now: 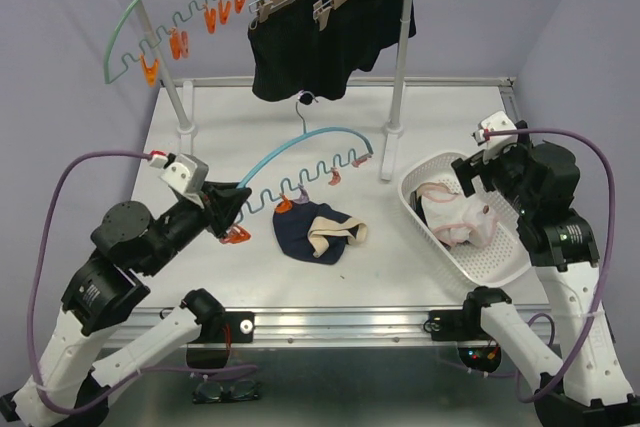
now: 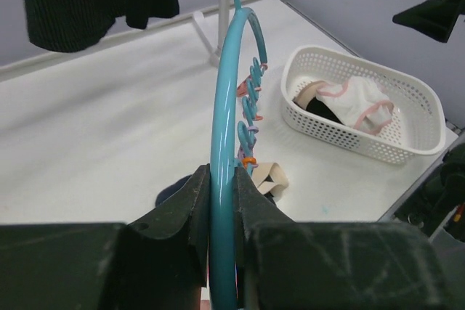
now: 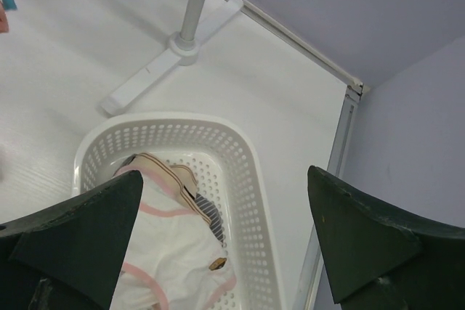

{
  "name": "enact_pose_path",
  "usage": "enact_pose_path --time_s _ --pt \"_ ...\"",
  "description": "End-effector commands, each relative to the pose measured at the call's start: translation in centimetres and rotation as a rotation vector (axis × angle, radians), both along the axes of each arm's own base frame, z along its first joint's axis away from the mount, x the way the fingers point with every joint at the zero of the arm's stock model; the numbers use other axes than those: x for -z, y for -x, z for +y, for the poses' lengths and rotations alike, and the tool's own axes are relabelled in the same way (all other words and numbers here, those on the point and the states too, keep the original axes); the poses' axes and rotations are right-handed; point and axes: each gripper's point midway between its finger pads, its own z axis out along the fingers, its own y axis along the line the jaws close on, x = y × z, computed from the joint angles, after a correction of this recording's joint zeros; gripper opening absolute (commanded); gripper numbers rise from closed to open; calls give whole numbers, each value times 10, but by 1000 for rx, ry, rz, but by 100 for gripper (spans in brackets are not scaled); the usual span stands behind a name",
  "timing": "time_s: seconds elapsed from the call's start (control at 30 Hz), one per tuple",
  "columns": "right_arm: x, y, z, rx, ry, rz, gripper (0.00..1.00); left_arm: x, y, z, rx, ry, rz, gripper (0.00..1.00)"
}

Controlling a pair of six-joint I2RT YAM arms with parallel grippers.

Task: Remove the underwear clipped to the hanger
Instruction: Place the hanger at the clothesline.

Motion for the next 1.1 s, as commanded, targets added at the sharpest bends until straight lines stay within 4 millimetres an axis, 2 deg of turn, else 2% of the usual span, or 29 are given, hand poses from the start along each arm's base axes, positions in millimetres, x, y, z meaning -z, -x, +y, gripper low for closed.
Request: enact_pose_path --time_s 0.0,0.13,0.2,0.23,0.27,0.33,0.37,0.47,0.6,0.7,0.73,0.9,0.93,1.07 --pt "-16 -7 -2 28 -49 -79 100 -60 7 34 -104 75 -189 0" --pt "-5 -9 3 6 -74 -54 100 -83 17 53 -149 111 -250 0" --pt "9 -12 5 -2 -80 -27 100 -97 23 67 -184 124 -300 0" --pt "14 -13 6 -3 -82 -19 100 -111 29 76 -199 145 -333 0" --pt "24 -15 6 -2 -82 -3 100 -118 32 85 -232 156 -351 0" --pt "33 -17 6 -1 -83 8 100 -132 35 101 -287 159 -387 0" --pt "43 -19 7 -2 -83 22 100 -145 38 116 -340 175 -409 0" --pt "56 -20 7 -2 -84 38 100 -170 42 139 -433 189 -451 0" --pt "74 -22 7 -5 -80 56 100 -193 41 155 -514 200 -487 0" --pt "98 -21 8 -8 -77 92 100 -198 30 159 -566 184 -466 0" --pt "96 -22 9 -11 -79 84 100 -198 27 160 -580 177 -452 0" --pt "119 -19 10 -23 -77 115 100 -190 6 163 -658 123 -403 0" --pt "120 -19 11 -28 -79 119 100 -193 4 164 -671 140 -408 0" --pt "122 -20 14 -43 -83 126 100 -175 -14 153 -708 108 -386 0"
